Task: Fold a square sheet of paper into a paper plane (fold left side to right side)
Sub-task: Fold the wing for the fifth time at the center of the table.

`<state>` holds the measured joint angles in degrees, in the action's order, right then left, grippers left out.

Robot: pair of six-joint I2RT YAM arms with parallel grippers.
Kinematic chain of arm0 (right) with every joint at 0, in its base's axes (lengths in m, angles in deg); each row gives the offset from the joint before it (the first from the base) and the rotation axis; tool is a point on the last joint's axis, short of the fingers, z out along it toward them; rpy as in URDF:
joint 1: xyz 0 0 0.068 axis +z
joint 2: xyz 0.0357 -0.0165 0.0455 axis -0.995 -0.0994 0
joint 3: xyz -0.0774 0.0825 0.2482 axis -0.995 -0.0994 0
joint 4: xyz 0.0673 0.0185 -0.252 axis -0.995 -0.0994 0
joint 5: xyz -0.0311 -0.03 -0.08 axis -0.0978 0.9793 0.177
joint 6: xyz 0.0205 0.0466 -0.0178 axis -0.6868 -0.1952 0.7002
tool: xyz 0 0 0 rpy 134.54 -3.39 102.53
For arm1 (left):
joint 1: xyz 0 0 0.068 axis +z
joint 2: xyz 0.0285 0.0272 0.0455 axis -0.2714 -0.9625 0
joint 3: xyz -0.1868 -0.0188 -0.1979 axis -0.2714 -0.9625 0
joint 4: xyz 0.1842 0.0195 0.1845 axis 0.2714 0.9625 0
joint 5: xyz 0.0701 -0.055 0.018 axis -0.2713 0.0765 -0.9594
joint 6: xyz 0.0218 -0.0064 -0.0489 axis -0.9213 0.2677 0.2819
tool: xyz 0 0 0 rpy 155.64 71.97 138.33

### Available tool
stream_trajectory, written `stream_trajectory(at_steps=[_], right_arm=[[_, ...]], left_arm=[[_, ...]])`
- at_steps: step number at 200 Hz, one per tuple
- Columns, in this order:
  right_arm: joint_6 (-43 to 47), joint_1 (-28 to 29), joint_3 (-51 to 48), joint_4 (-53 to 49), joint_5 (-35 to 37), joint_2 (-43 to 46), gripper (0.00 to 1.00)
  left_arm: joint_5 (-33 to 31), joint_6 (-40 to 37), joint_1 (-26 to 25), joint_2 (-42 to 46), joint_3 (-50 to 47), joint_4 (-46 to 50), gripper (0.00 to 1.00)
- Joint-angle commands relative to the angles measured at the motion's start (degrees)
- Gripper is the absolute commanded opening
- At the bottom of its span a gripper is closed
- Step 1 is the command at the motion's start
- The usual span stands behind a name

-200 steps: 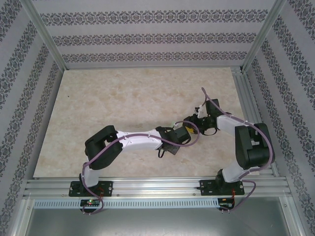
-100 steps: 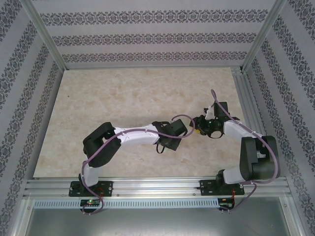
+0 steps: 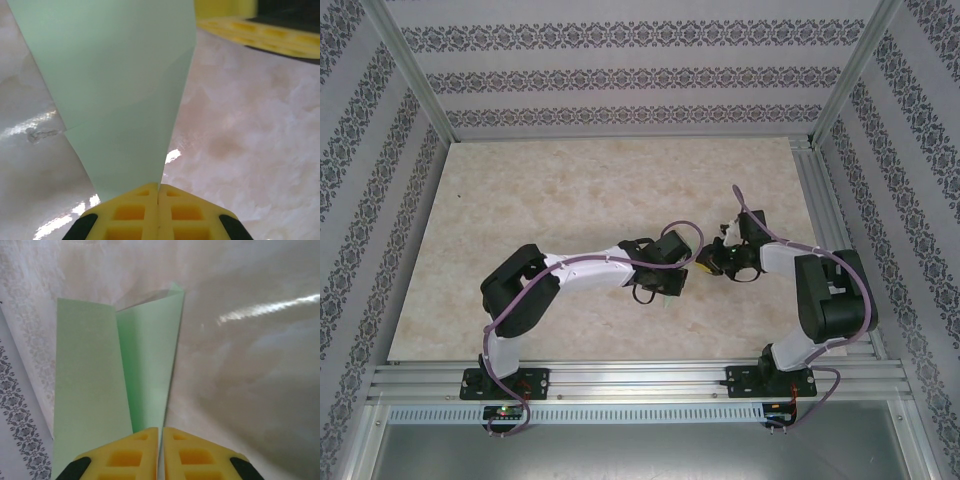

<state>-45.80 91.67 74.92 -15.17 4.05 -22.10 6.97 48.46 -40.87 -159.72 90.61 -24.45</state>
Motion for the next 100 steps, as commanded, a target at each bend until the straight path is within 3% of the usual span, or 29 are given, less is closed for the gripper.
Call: stream_trajectory(at_steps=[1, 100], right_arm=[[-1.9, 1.2, 1.7, 4.3, -0.6, -2.1, 0.08], [-2.9, 3.2, 3.0, 5.5, 0.8, -5.7, 0.05]], left_arm=[[2.2, 2.4, 0.8, 1.8, -1.1, -4.1, 0.01], [3.2, 4.2, 1.4, 1.1, -1.9, -6.0, 0.01]])
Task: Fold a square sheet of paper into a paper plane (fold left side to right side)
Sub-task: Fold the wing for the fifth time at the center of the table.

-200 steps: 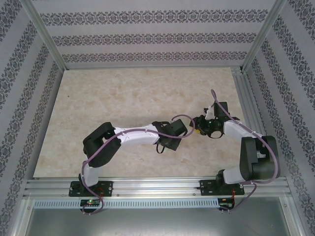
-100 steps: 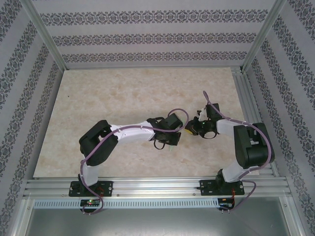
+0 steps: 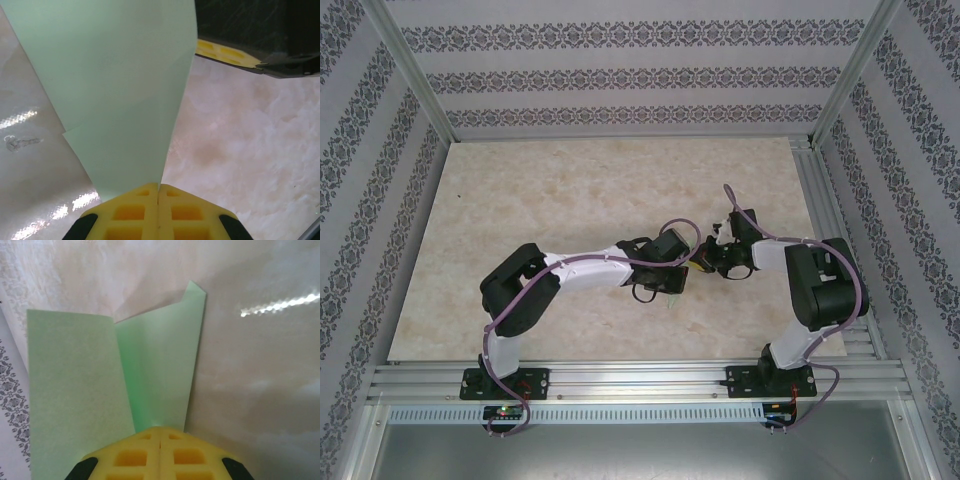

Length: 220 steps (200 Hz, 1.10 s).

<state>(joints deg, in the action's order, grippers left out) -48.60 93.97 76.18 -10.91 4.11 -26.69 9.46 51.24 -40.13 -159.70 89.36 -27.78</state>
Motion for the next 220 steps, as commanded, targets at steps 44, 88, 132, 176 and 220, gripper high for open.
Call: stream_trajectory(at_steps=[44, 88, 132, 176, 220], right_arm=[[0.7, 1.3, 1.7, 0.2, 1.5, -1.7, 0.16], [1.8, 0.9, 0.7, 0.0, 1.2, 1.3, 0.26], [3.3, 0.5, 0.2, -1.4, 1.1, 3.9, 0.3], [3.3, 0.3, -1.9, -0.4, 0.0, 5.5, 0.33], [2.3, 0.8, -3.7, 2.2, -1.5, 6.1, 0.36]], left_arm=[[1.5, 3.2, 1.2, 1.1, -2.2, -4.5, 0.01], [4.4, 6.5, 2.6, 2.3, -6.2, -10.4, 0.0], [7.3, 10.3, 4.0, 3.2, -10.1, -16.8, 0.0], [8.7, 11.9, 4.5, 3.8, -11.1, -19.3, 0.0], [9.9, 13.3, 4.5, 3.0, -10.5, -20.8, 0.0]])
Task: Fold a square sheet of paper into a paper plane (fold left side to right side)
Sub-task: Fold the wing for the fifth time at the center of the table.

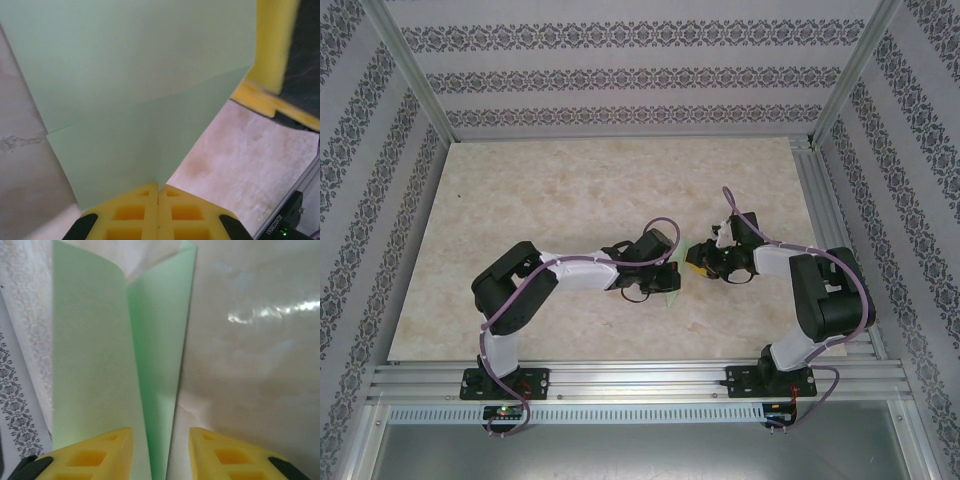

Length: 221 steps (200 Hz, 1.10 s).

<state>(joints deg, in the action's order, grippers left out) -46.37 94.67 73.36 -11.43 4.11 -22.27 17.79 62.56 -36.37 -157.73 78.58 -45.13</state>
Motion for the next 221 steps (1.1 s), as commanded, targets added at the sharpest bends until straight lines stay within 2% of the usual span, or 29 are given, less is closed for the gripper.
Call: stream_trajectory(at_steps=[1, 82, 159, 221], right_arm=[[0.0, 0.1, -0.9, 2.7, -1.5, 1.7, 0.36], [-1.5, 0.6, -3.8, 6.3, -3.6, 2.8, 0.41], [1.7, -1.3, -4.4, 0.8, -2.0, 7.5, 0.48], [0.4, 0.2, -5.0, 3.8, -3.5, 5.6, 0.48]], left_arm=[[1.6, 2.0, 0.7, 1.0, 0.3, -3.4, 0.0], [2.1, 5.1, 0.8, -0.7, -0.1, -5.4, 0.0], [2.1, 7.1, 1.5, 0.0, -2.3, -7.9, 0.0], [4.5, 9.3, 2.9, -0.1, -4.7, -12.8, 0.0]])
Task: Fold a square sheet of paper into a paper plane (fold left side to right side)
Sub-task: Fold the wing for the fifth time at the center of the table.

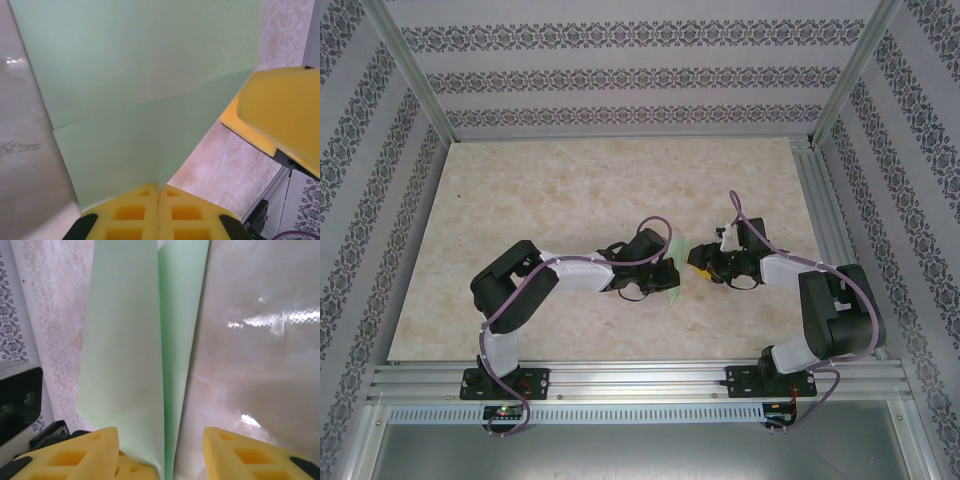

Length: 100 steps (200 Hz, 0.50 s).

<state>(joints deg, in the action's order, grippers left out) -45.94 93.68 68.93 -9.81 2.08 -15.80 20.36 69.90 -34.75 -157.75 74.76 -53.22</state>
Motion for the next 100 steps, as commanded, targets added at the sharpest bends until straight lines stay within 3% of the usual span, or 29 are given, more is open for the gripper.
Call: stream_trajectory(at_steps=[1, 100], right_arm=[[-0.1, 1.3, -0.6, 2.2, -1.5, -0.9, 0.48], [-2.9, 4.4, 1.8, 5.7, -0.1, -5.5, 0.45]], left_arm=[[1.9, 2.1, 1.3, -0.1, -0.9, -4.8, 0.0], [4.6, 4.6, 1.9, -2.0, -1.8, -8.9, 0.0]])
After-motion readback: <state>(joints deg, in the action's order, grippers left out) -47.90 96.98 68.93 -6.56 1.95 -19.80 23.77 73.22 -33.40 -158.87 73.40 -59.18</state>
